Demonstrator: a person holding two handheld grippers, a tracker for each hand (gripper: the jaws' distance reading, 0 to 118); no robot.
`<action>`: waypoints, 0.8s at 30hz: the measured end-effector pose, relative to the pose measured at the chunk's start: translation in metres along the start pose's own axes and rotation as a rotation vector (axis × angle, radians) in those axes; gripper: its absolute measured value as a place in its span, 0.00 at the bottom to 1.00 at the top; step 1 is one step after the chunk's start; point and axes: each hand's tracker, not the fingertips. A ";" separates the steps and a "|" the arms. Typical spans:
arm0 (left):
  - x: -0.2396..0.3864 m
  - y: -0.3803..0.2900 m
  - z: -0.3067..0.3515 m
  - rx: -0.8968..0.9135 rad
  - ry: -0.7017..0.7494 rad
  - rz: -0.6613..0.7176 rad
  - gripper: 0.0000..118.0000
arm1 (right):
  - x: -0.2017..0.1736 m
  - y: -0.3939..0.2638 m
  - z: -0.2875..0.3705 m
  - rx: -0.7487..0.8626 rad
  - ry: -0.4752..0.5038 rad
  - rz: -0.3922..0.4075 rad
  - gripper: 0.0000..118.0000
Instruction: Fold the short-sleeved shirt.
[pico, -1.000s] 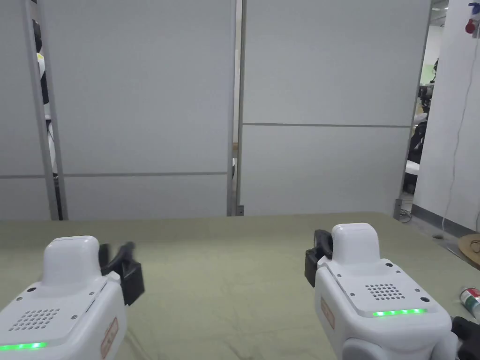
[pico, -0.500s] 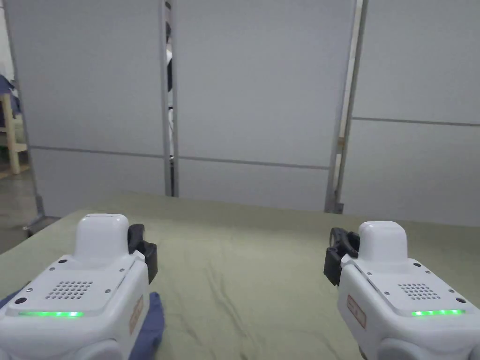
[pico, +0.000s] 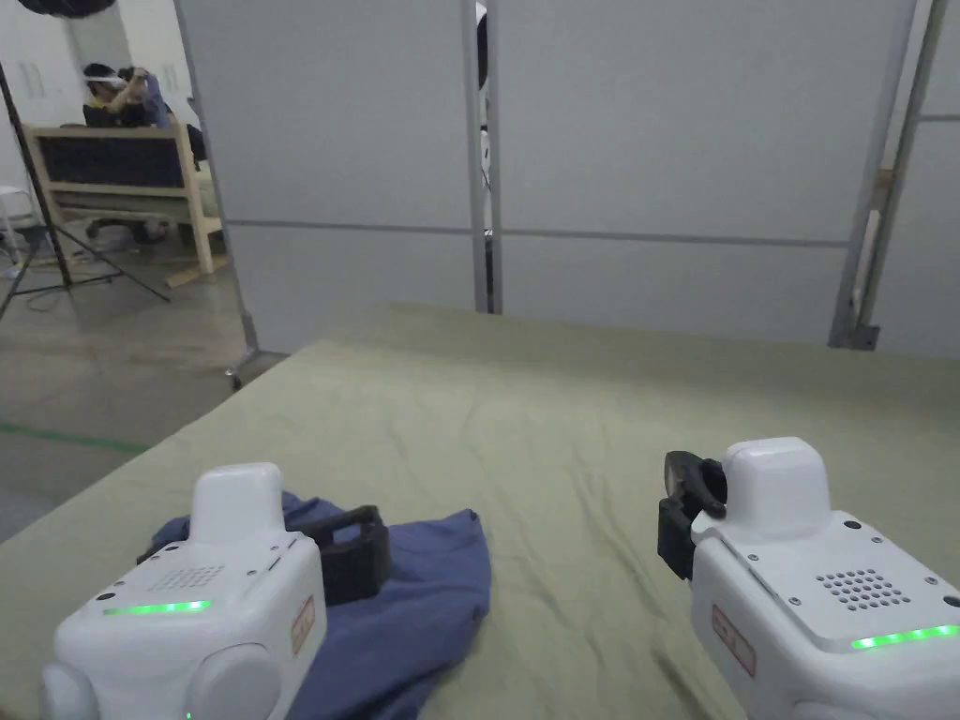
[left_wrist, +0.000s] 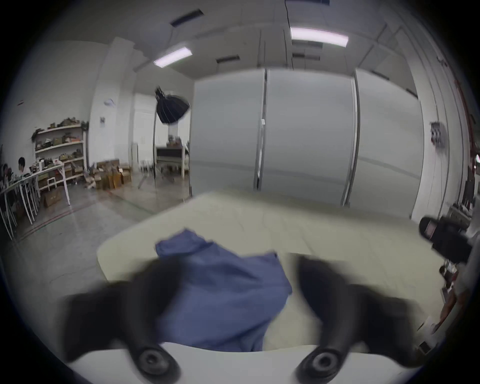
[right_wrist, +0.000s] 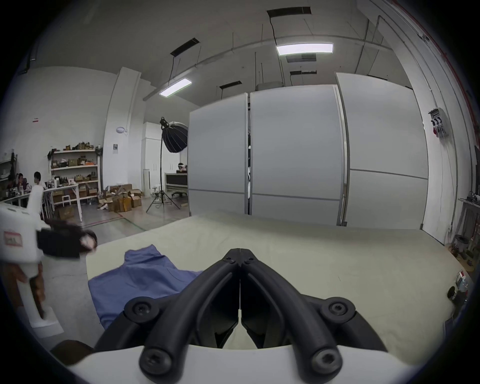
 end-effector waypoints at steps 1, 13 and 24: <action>0.006 -0.009 -0.010 0.028 -0.027 0.048 1.00 | 0.003 -0.006 -0.004 -0.015 -0.003 -0.005 0.03; 0.047 -0.089 -0.173 -0.451 -0.023 0.056 1.00 | 0.047 -0.080 -0.059 -0.236 -0.056 -0.044 0.03; -0.024 -0.072 -0.196 -0.401 0.015 0.453 0.13 | 0.083 -0.085 -0.055 -0.250 -0.114 -0.101 0.03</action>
